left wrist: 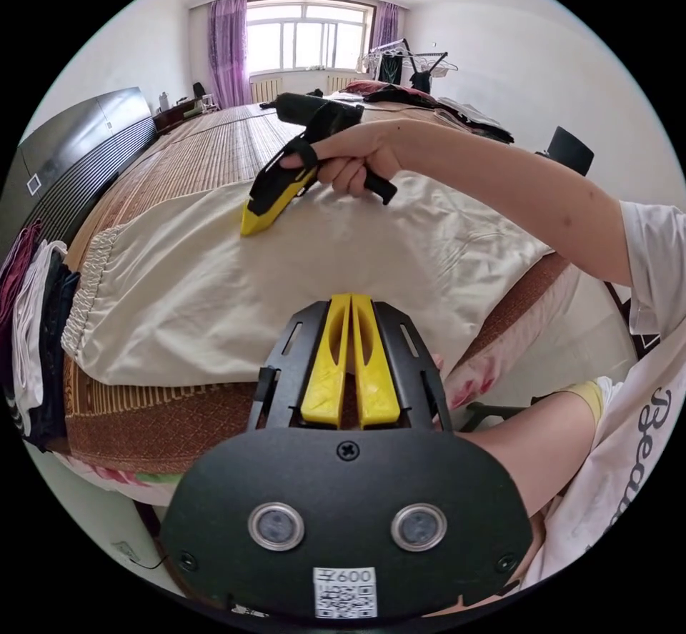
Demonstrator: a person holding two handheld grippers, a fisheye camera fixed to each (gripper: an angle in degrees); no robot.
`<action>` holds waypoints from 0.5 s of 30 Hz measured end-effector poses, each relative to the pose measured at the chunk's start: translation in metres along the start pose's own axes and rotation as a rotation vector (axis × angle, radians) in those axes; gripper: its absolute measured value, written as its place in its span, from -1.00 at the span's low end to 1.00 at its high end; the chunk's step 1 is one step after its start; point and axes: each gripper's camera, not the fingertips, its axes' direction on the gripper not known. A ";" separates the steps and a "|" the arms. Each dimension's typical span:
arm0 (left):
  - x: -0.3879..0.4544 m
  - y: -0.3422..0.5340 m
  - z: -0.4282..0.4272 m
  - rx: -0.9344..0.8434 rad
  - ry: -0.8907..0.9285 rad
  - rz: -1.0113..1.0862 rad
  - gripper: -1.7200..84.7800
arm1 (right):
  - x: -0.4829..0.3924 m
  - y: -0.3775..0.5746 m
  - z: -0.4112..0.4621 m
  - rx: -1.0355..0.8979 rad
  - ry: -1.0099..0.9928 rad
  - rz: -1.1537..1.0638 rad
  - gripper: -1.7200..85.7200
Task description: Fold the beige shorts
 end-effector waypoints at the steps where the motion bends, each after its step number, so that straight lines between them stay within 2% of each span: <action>1: 0.001 -0.004 -0.001 0.000 -0.004 0.001 -0.94 | 0.005 0.002 -0.013 0.057 0.038 0.022 -0.98; 3: 0.003 -0.020 -0.007 0.010 -0.004 -0.005 -0.94 | 0.000 0.025 -0.058 0.326 0.232 0.075 -0.98; 5: 0.002 -0.033 -0.011 0.012 0.006 -0.010 -0.94 | -0.032 0.053 -0.064 0.506 0.456 0.059 -0.98; 6: 0.001 -0.043 -0.014 0.012 0.013 -0.012 -0.94 | -0.056 0.063 -0.052 0.529 0.546 0.006 -0.98; 8: 0.000 -0.056 -0.019 0.017 0.024 -0.019 -0.94 | -0.086 0.063 -0.012 0.445 0.522 -0.147 -0.98; 10: 0.001 -0.070 -0.023 0.026 0.027 -0.017 -0.94 | -0.108 0.051 0.045 0.264 0.353 -0.283 -0.98; 12: 0.003 -0.092 -0.035 0.038 0.031 0.003 -0.94 | -0.130 0.036 0.126 0.045 0.104 -0.393 -0.98; 14: -0.020 -0.119 -0.052 0.039 0.051 -0.018 -0.94 | -0.144 0.029 0.180 -0.060 0.094 -0.415 -0.98; 15: -0.055 -0.132 -0.069 0.078 0.030 -0.110 -0.94 | -0.152 0.027 0.210 -0.092 0.162 -0.428 -0.98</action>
